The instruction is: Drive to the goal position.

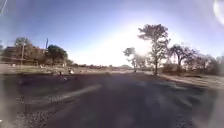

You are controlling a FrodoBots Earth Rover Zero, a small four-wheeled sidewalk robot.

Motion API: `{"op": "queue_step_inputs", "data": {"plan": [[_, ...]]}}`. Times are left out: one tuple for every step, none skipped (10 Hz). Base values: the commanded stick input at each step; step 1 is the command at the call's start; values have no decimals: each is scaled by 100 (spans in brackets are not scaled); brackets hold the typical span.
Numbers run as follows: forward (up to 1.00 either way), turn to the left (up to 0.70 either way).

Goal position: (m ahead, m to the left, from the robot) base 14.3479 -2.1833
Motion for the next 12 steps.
{"op": "queue_step_inputs", "data": {"plan": [[50, 0], [50, 0], [50, 0], [50, 0], [50, 0], [50, 0], [50, 0], [50, 0], [50, 0], [50, 0], [50, 0], [50, 0]]}}
